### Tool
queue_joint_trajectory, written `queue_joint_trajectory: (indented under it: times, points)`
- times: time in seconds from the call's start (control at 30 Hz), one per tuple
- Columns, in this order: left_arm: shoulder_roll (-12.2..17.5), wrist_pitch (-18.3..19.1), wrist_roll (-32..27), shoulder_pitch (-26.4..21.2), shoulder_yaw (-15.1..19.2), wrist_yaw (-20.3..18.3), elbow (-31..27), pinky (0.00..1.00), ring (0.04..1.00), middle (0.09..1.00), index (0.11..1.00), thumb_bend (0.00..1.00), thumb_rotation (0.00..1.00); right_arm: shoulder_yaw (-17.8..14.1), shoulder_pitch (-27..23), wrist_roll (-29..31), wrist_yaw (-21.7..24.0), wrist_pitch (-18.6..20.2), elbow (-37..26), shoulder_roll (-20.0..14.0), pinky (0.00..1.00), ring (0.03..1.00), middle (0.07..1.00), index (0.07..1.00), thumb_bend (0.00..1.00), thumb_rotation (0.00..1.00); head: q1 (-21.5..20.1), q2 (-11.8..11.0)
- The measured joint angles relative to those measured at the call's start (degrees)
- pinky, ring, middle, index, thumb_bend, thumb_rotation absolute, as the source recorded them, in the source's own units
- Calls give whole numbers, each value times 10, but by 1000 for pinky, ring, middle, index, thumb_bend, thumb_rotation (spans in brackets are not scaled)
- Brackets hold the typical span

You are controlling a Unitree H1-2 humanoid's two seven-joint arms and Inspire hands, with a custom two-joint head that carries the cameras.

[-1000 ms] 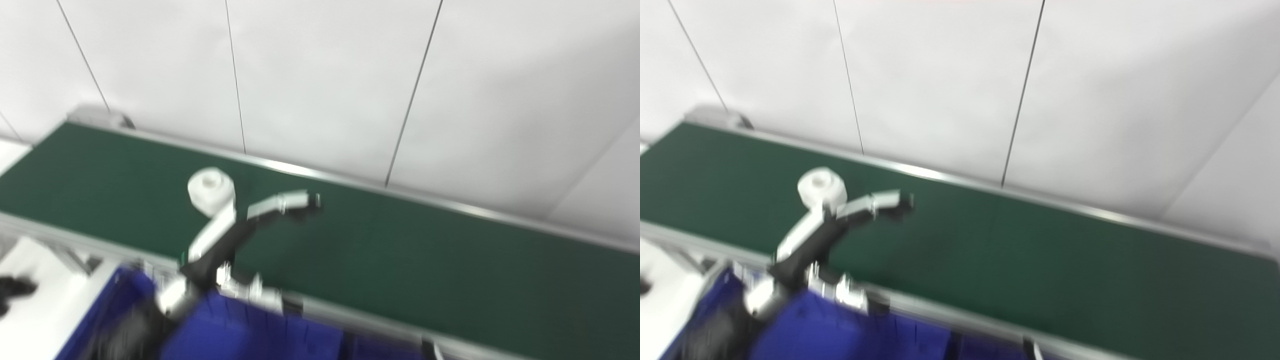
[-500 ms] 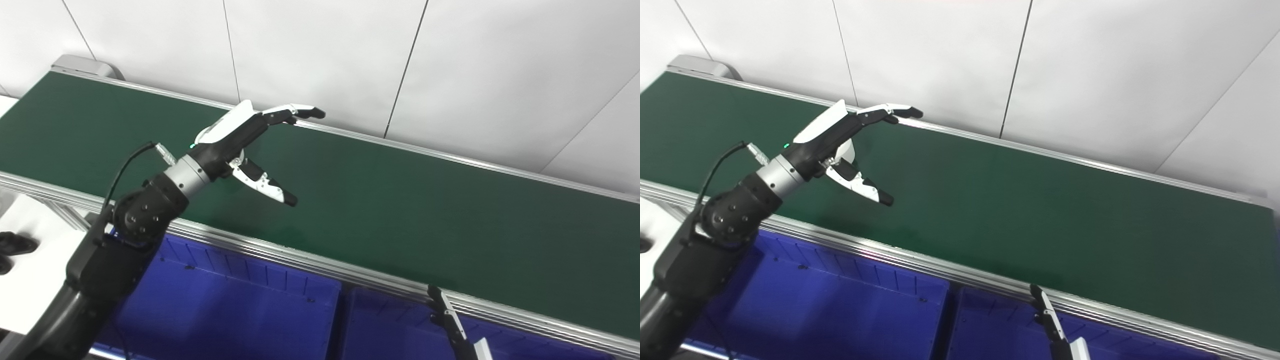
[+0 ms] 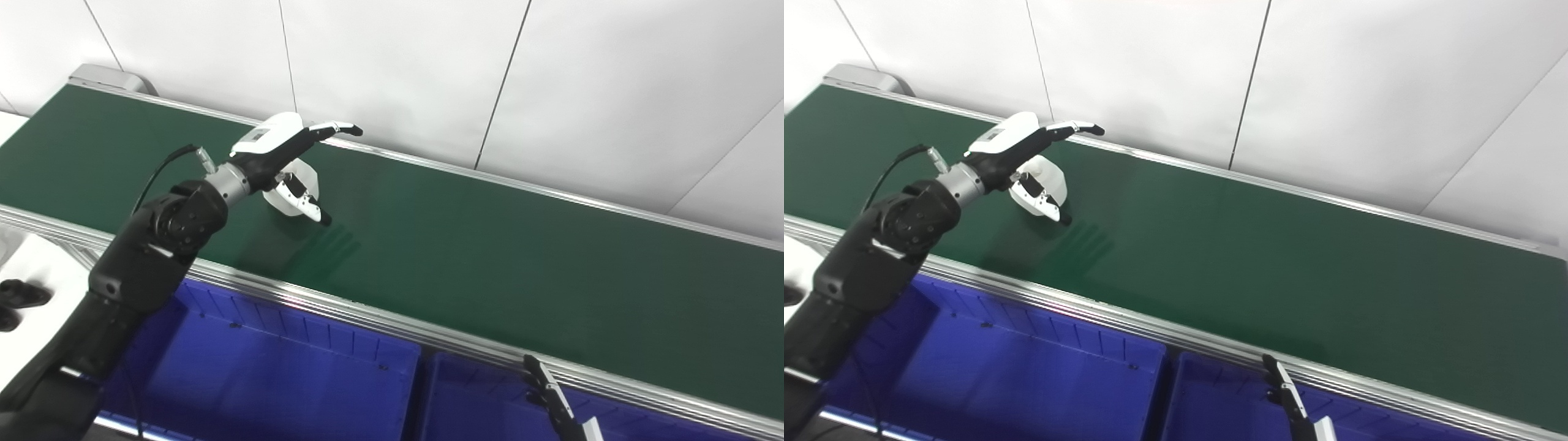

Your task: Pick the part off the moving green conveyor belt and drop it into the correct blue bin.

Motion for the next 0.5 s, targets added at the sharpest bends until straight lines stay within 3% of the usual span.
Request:
queue_joint_trajectory:
  times: [0.13,0.27,0.3,0.5]
  points:
    - [12,-23,40,-16,-12,28,39,949,907,892,837,986,32,0,-7,1,0,-2,2,0,836,902,927,938,914,318,1,-3]
    - [16,-26,78,-23,-27,51,67,979,956,936,841,1000,82,1,-7,4,-1,-6,9,1,830,900,923,936,921,330,3,-5]
    - [16,-26,87,-24,-32,53,71,994,986,976,854,1000,111,1,-7,4,-1,-6,12,1,838,903,926,939,922,336,4,-6]
    - [17,-23,138,-37,-61,55,97,1000,1000,998,863,1000,109,1,-7,4,-2,-6,16,0,839,898,925,940,920,339,4,-9]
